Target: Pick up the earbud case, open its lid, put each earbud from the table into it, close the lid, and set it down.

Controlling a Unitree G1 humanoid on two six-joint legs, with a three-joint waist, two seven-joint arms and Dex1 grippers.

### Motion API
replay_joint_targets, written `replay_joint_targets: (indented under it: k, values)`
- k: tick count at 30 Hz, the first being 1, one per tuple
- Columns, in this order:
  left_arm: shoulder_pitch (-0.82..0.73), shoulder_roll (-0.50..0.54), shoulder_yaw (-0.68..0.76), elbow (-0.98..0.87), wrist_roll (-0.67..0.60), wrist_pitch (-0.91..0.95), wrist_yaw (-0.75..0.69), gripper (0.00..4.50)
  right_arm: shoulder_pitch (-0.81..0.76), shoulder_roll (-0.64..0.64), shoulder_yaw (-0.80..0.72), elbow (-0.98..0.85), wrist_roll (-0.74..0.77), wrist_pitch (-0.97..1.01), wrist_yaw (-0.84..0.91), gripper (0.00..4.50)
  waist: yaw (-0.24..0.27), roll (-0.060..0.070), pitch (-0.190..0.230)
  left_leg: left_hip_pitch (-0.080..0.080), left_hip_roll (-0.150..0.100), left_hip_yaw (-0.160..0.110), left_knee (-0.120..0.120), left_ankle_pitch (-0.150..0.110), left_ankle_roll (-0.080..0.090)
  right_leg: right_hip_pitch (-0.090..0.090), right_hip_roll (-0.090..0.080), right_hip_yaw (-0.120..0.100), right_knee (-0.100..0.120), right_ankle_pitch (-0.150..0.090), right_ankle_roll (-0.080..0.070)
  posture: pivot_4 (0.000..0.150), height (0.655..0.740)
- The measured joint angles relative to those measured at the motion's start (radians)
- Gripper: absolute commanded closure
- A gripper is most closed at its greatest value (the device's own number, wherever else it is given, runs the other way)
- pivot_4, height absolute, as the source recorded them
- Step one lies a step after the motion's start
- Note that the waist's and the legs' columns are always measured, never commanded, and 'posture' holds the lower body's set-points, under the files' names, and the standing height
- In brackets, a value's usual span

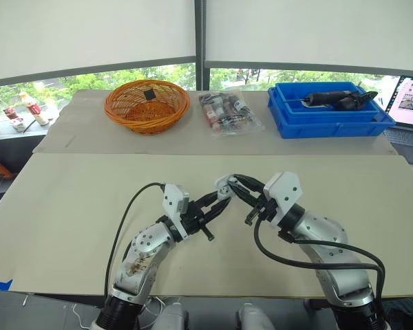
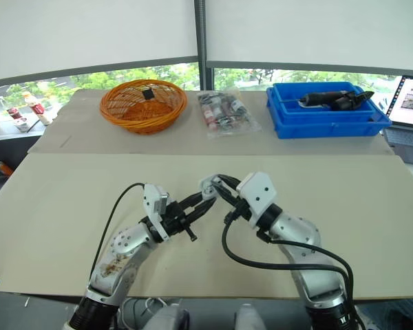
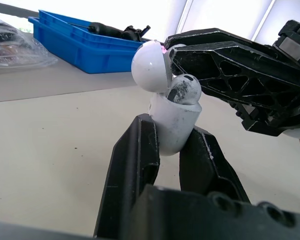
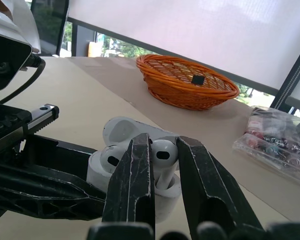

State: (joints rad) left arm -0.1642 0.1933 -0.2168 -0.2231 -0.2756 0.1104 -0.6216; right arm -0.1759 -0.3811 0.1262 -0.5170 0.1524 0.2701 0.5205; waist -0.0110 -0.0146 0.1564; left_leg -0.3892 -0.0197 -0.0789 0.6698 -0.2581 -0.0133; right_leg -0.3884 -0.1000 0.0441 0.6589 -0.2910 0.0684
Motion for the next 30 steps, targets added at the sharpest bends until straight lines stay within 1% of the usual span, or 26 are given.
replay_joint_targets:
  k: [2,4,6,9,10,13,17,20,23,26,30]
  values:
    - [0.000,0.000,0.000,0.001,0.000,0.000,-0.002,3.94,0.004,-0.001,0.003,0.000,-0.013,-0.010,-0.001,4.17,0.000,0.000,0.000,0.000,0.000,0.000,0.000,0.000,0.000,0.000,0.000,0.000,0.000,0.000,0.000,0.150,0.7400]
    - [0.000,0.000,0.000,0.001,0.000,0.000,-0.003,3.94,0.006,0.005,0.003,0.000,-0.012,-0.011,-0.003,3.14,0.000,0.000,0.000,0.000,0.000,0.000,0.000,0.000,0.000,0.000,0.000,0.000,0.000,0.000,0.000,0.150,0.7400]
    - [-0.001,0.001,0.002,0.001,0.000,-0.001,-0.003,3.94,0.010,0.018,0.000,0.000,-0.007,-0.010,-0.006,2.44,0.000,0.000,0.000,0.000,0.000,0.000,0.000,0.000,0.000,0.000,0.000,0.000,0.000,0.000,0.000,0.150,0.7400]
    - [-0.001,0.004,0.002,0.001,0.000,-0.001,-0.004,3.94,0.010,0.029,-0.017,-0.015,0.050,0.027,-0.004,1.42,0.000,0.000,0.000,0.000,0.000,0.000,0.000,0.000,0.000,0.000,0.000,0.000,0.000,0.000,0.000,0.150,0.7400]
    - [-0.001,0.004,0.001,0.001,0.000,-0.001,-0.007,3.94,0.010,0.031,-0.019,-0.025,0.072,0.045,-0.001,1.39,0.000,0.000,0.000,0.000,0.000,-0.001,0.000,0.000,0.000,0.000,0.000,0.000,0.000,0.000,0.000,0.150,0.7400]
    - [-0.003,0.005,0.000,0.001,0.000,-0.002,-0.015,3.94,0.009,0.003,-0.072,-0.092,0.174,0.142,0.002,1.39,0.001,0.000,0.000,0.000,0.000,-0.001,0.000,0.000,0.000,0.000,0.000,0.000,0.000,0.000,0.000,0.150,0.7400]
    - [-0.010,0.025,0.004,0.008,-0.003,-0.002,-0.039,3.94,-0.038,-0.087,-0.256,-0.159,0.354,0.312,-0.016,1.39,0.000,0.000,0.000,0.000,0.000,-0.001,0.000,0.000,0.000,0.000,0.000,0.000,-0.001,0.000,0.000,0.150,0.7400]
    - [-0.051,0.059,-0.007,0.034,-0.057,0.026,-0.148,3.94,-0.130,-0.227,-0.367,-0.127,0.447,0.421,0.001,1.39,-0.001,0.000,0.000,0.000,0.000,0.001,0.000,0.000,0.000,0.001,0.000,0.000,-0.001,0.000,0.000,0.150,0.7400]
    - [-0.092,0.096,-0.061,0.045,-0.123,0.098,-0.291,3.94,-0.219,-0.371,-0.377,-0.032,0.455,0.445,0.075,1.39,-0.002,0.000,0.000,0.000,0.000,0.002,-0.001,0.000,0.001,0.001,0.000,0.000,-0.002,0.000,0.000,0.150,0.7400]
    - [-0.130,0.115,-0.112,0.051,-0.163,0.158,-0.404,3.94,-0.280,-0.509,-0.301,0.059,0.429,0.447,0.207,2.19,-0.003,0.001,0.000,-0.001,0.000,0.002,-0.001,-0.001,0.001,0.001,0.000,0.000,-0.002,0.000,0.000,0.150,0.7400]
    - [-0.174,0.111,-0.136,0.081,-0.176,0.169,-0.475,3.94,-0.318,-0.615,-0.180,0.127,0.414,0.452,0.377,3.59,-0.004,0.001,0.000,-0.001,0.001,0.003,-0.001,-0.001,0.001,0.001,0.000,0.000,-0.003,0.000,0.000,0.150,0.7400]
